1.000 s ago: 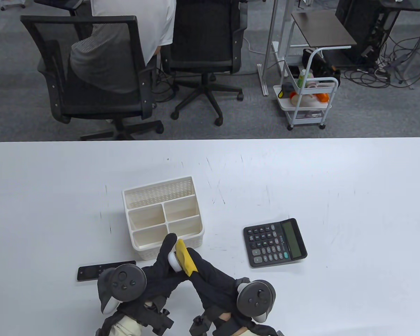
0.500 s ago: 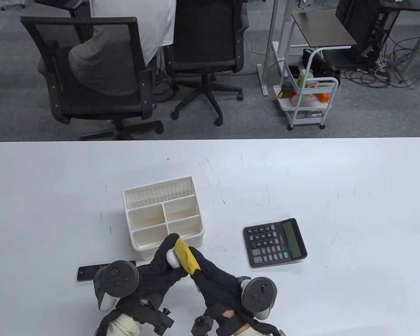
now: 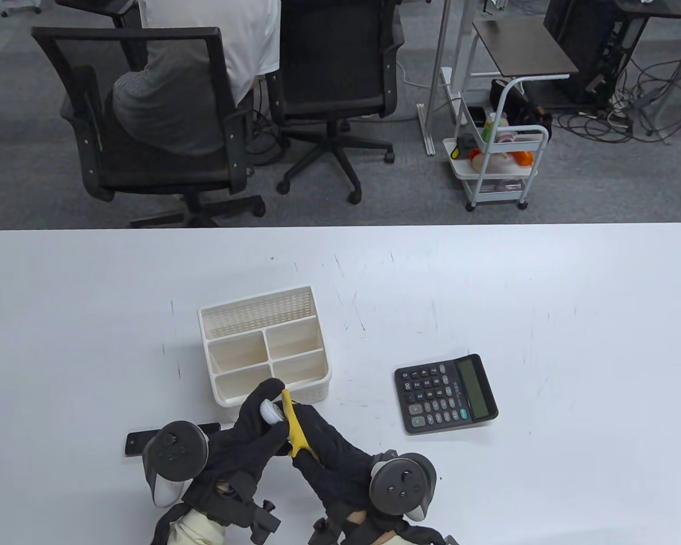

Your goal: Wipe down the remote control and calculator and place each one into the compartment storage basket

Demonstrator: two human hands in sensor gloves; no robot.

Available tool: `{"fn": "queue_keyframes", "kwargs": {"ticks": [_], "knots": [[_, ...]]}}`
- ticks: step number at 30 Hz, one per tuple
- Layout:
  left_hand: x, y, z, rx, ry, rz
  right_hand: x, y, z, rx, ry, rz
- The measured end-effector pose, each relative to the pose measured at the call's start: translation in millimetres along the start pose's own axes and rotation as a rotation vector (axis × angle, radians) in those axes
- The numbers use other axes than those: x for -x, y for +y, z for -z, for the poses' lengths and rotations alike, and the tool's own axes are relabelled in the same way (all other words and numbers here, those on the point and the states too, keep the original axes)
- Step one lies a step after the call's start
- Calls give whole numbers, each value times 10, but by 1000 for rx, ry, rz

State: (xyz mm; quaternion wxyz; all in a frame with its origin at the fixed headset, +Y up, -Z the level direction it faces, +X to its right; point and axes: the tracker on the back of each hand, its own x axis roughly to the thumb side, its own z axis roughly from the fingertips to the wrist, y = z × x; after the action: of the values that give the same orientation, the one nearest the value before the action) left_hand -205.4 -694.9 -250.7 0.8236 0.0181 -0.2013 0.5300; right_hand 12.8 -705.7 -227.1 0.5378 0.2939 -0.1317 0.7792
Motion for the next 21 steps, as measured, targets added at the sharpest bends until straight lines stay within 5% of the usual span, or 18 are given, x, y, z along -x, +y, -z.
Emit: {"fn": "queue_keyframes", "kwargs": {"ticks": [7, 21], "knots": [[-31, -40, 10, 8, 6, 1, -14, -27, -5, 77, 15, -81], [18, 37, -24, -99, 96, -67, -39, 11, 0, 33, -19, -133]]}}
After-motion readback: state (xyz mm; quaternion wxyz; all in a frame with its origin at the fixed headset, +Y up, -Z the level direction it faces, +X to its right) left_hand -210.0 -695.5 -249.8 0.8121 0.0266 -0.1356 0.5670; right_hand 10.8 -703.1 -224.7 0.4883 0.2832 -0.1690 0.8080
